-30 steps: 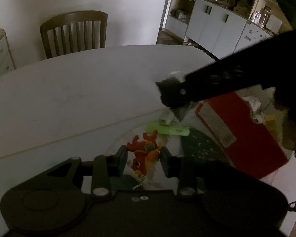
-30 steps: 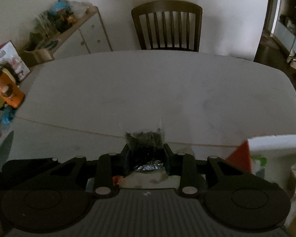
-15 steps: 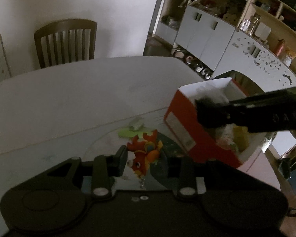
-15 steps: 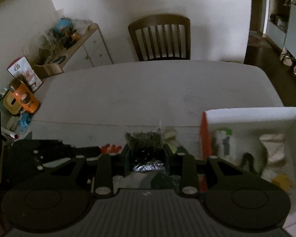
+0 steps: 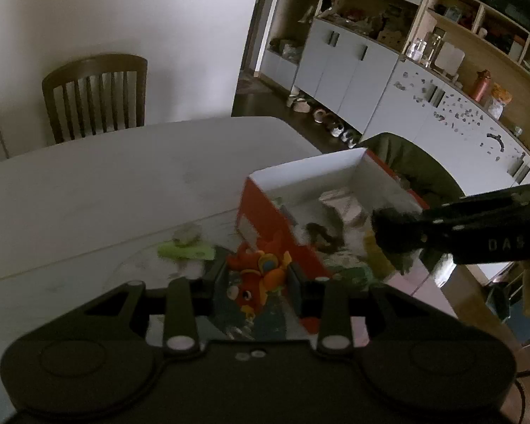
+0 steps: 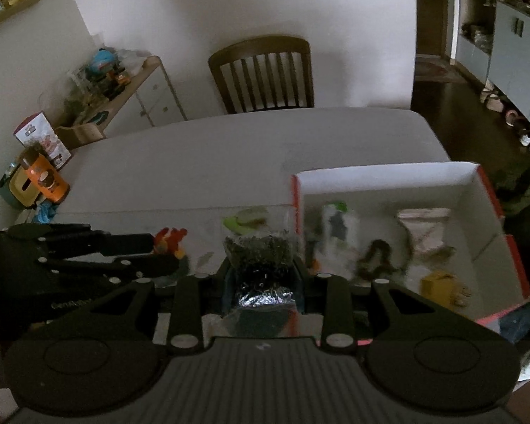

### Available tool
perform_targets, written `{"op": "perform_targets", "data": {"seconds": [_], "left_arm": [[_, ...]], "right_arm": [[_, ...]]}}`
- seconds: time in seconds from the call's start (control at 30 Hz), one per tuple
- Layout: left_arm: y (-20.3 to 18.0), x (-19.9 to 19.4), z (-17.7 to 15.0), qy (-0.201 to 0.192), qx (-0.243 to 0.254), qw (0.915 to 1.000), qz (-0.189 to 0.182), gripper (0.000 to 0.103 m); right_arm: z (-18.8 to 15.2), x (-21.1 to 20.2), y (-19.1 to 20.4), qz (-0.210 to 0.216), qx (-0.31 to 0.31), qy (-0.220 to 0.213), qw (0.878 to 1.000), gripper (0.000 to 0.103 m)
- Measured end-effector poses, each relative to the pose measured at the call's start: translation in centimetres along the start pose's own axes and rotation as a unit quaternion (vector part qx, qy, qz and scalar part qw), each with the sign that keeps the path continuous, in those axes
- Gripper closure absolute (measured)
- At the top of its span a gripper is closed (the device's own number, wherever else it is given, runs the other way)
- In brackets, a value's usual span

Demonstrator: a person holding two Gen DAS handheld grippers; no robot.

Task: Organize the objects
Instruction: 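Carry the orange toy and dark pouch with both grippers over the shoebox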

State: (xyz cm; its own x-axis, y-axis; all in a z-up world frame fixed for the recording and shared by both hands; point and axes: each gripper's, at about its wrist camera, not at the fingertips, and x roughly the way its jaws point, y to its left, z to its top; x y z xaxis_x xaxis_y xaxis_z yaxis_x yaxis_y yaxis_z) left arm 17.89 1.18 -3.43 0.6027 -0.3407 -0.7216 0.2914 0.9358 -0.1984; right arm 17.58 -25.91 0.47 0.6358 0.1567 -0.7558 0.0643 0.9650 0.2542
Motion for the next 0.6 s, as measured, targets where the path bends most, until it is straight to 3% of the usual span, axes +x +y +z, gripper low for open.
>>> {"op": "perform_targets", "data": {"seconds": [0.6], "left_arm": [[-9.1, 4.6, 1.2, 0.018, 0.012, 0.9997, 0.015, 0.069]], "right_arm": [[-1.9, -3.0, -11.6, -0.011, 0.018, -0.003, 1.000, 0.071]]}}
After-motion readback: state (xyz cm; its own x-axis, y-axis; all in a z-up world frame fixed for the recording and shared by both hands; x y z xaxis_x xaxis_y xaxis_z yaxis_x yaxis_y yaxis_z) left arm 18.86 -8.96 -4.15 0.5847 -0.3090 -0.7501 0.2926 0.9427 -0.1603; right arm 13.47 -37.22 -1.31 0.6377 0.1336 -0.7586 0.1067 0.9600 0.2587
